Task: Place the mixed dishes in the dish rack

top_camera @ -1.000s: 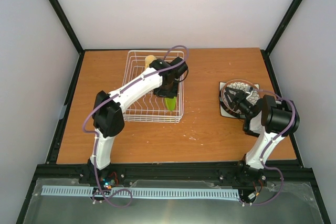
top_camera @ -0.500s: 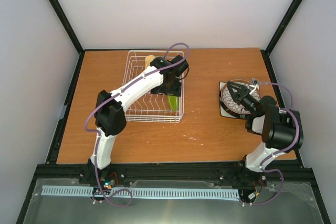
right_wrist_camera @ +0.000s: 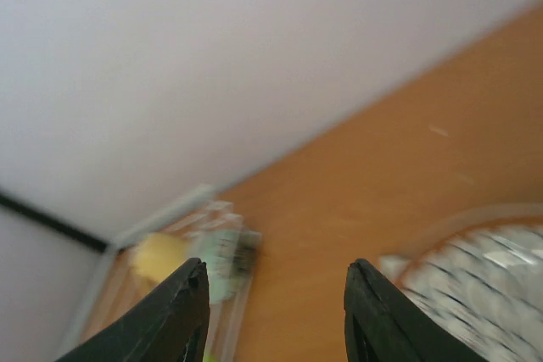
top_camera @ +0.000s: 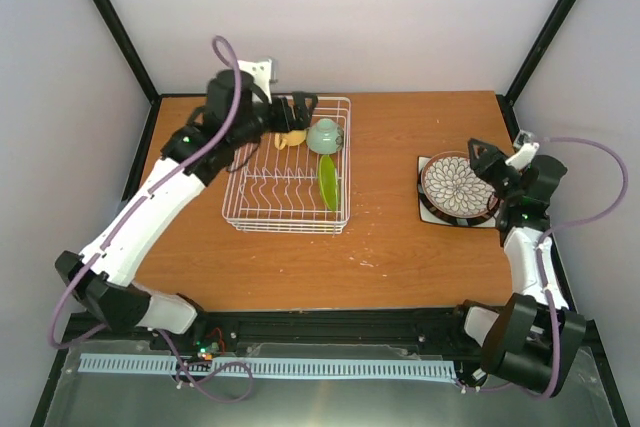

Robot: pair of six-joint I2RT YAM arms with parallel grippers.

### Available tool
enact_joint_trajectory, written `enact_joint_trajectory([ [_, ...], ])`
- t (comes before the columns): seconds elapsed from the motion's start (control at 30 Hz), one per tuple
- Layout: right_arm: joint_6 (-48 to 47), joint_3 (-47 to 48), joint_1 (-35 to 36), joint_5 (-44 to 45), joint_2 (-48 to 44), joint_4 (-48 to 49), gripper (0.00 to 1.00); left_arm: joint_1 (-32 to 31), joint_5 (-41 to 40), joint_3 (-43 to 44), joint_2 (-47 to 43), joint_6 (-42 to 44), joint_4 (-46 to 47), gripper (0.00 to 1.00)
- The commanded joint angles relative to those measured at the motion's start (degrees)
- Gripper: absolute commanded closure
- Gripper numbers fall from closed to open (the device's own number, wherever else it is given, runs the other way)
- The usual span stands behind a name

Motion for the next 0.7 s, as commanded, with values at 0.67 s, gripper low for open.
enact_joint_trajectory([
  [0.67,-10.8,5.6,-11.9,15.3,9.1,-42.5,0.55,4.2,43.2,5.3,22.7,15.0,16.4,0.0],
])
